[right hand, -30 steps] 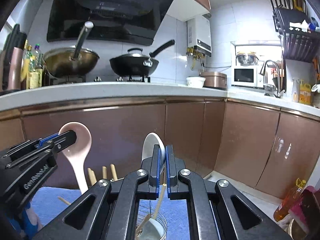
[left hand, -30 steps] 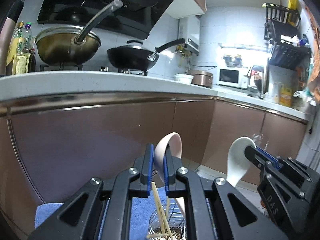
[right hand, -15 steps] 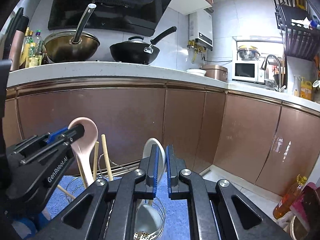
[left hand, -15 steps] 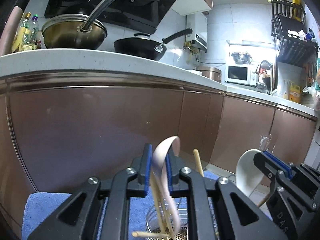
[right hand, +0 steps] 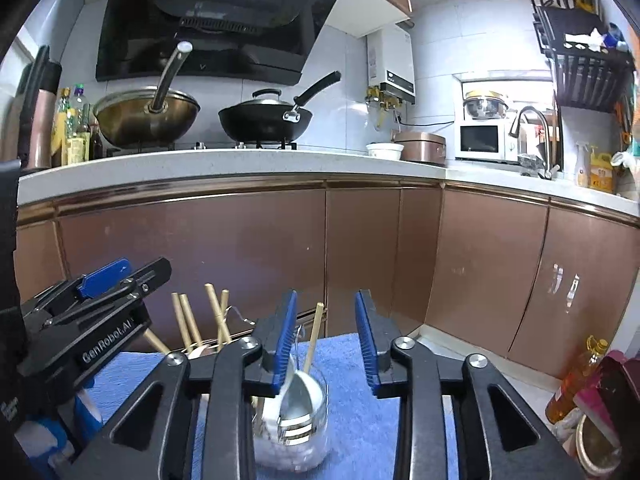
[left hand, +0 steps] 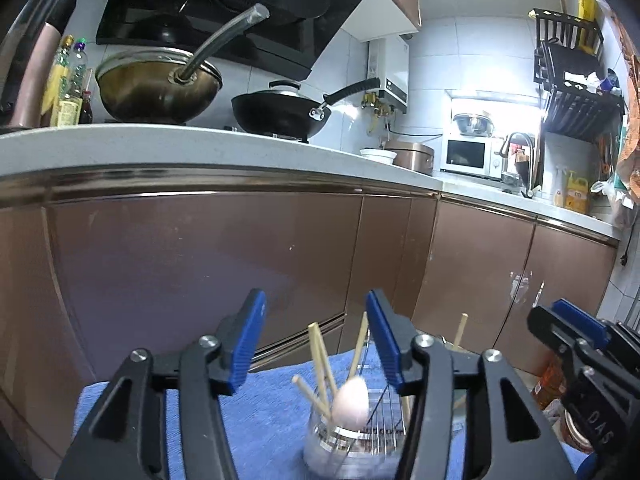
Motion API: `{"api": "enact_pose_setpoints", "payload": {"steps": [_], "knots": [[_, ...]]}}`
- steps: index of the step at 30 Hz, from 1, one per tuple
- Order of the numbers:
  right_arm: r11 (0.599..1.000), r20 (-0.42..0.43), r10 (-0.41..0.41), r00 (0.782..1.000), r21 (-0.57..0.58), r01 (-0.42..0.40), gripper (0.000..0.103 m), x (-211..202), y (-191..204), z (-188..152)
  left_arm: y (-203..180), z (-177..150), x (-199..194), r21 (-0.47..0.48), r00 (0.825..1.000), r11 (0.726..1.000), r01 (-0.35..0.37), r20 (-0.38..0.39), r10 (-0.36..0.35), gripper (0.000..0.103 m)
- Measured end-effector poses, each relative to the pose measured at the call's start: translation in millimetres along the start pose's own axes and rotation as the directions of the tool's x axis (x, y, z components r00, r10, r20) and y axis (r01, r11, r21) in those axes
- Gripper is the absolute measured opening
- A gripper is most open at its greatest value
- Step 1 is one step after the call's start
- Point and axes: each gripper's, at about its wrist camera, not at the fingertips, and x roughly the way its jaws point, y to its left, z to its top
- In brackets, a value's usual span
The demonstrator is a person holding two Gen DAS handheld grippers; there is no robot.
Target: Organize utensils
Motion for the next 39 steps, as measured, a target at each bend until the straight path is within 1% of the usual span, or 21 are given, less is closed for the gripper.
{"api": "enact_pose_setpoints", "payload": {"steps": [3, 5, 8, 15, 20, 26, 31, 36, 39], "knots": [[1.0, -0.011, -0.004, 1.0, 0.012, 0.004, 0.044, -19.6, -1.6, -0.1, 0.8, 3.9, -23.4, 0.028, 1.0, 1.0, 0.0, -0.016, 0.0, 0.058], [1.0, -0.026, -0.003, 1.0, 0.019, 0.004, 0.046, -34.8, -1.7, -2.2, 3.6, 5.4, -41.1, 0.038, 1.0, 0.999, 0.007, -0.03, -0.006, 0.059], [0.999, -0.041, -0.006, 0.999, 0.033, 0.008, 0.05, -57.4, -2.2, -5.5, 7.5, 8.2, -66.9, 0.045, 1.0, 0.999, 0.002, -0.029, -0.001, 0.06], [0.998, -0.038, -0.01, 0.999, 0.062, 0.013, 0.061, -111.6, -1.5, -8.0, 13.2, 11.6, -129.0, 0.093, 0.999, 0.995, -0.026, -0.016, 0.028, 0.064], [0.997, -0.025, -0.007, 1.0, 0.074, 0.008, 0.063, -144.7, 3.5, -8.7, 16.7, 14.1, -163.9, 0.095, 1.0, 0.995, -0.014, -0.027, 0.017, 0.065], [0.997, -0.013, 0.003, 1.0, 0.076, -0.002, 0.067, -176.8, 12.8, -12.3, 19.8, 16.7, -202.4, 0.097, 1.0, 0.995, 0.003, -0.013, -0.002, 0.065], [0.997, 0.0, -0.008, 1.0, 0.073, 0.008, 0.07, -204.1, 17.2, -12.0, 22.0, 18.9, -228.7, 0.095, 1.0, 0.995, 0.012, -0.004, -0.012, 0.066], [0.996, 0.023, -0.032, 0.999, 0.079, 0.03, 0.075, -228.5, 16.8, -10.5, 20.2, 18.5, -248.9, 0.111, 1.0, 0.994, -0.007, 0.005, 0.006, 0.067], [0.996, 0.03, -0.044, 0.999, 0.085, 0.042, 0.078, -241.6, 16.1, -11.4, 17.0, 17.7, -261.5, 0.133, 0.999, 0.991, -0.027, 0.023, 0.024, 0.069]]}}
